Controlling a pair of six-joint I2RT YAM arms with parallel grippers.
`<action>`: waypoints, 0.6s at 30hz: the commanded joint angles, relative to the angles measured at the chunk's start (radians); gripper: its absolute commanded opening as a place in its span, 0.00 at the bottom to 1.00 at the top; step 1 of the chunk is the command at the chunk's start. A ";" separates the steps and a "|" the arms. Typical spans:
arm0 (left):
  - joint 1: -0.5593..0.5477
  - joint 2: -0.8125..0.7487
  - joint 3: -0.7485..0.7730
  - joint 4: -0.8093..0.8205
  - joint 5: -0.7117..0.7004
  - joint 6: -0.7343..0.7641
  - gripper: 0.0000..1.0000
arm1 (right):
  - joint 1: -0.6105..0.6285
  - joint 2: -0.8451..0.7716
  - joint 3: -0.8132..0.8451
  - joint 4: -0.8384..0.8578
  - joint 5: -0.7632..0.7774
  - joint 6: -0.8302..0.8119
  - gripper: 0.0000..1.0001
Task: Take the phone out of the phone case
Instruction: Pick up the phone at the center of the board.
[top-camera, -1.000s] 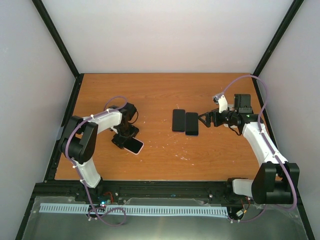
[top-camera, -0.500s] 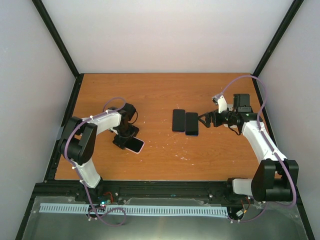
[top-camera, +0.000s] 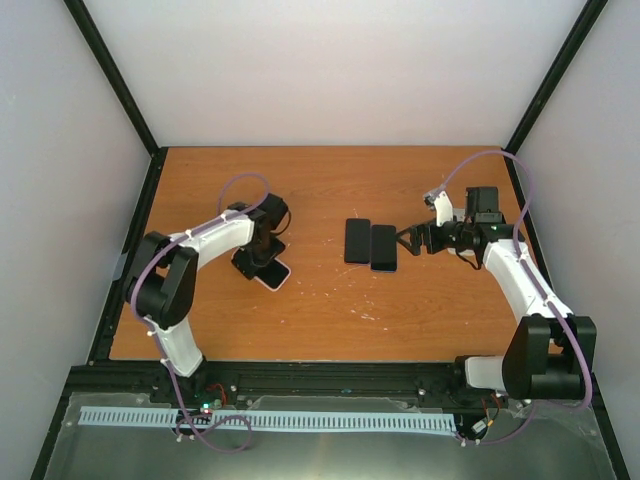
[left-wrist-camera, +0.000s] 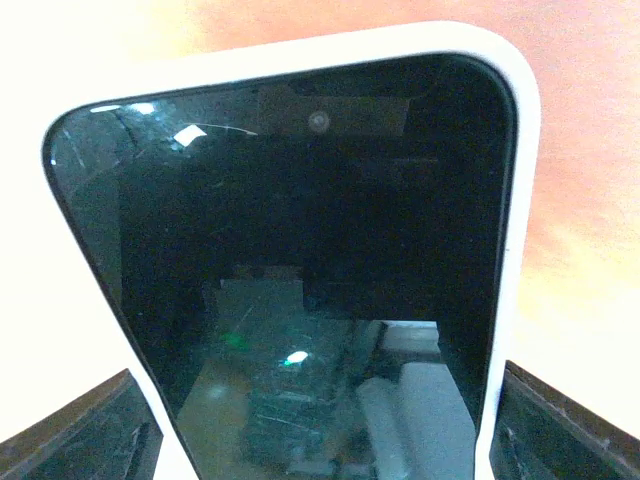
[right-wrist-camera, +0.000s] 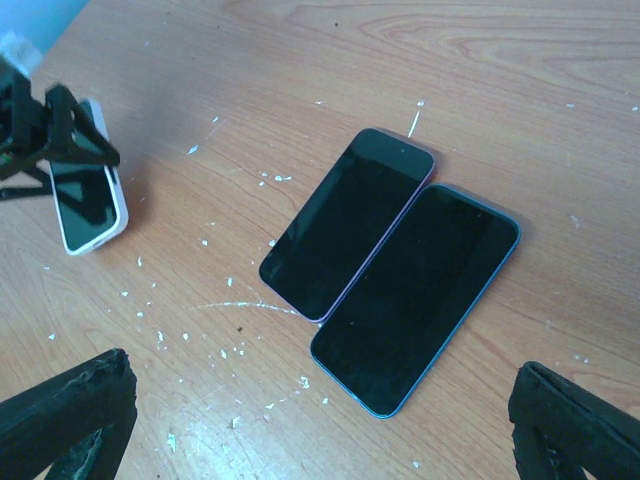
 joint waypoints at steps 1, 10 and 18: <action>-0.101 -0.111 0.117 0.128 -0.189 0.178 0.51 | 0.000 0.016 0.030 -0.016 -0.031 -0.017 1.00; -0.192 -0.404 -0.182 1.010 -0.024 0.487 0.44 | 0.001 0.038 0.062 -0.063 -0.157 -0.046 0.89; -0.298 -0.233 0.047 1.005 -0.019 0.557 0.44 | 0.047 0.051 0.192 -0.158 -0.185 -0.053 0.79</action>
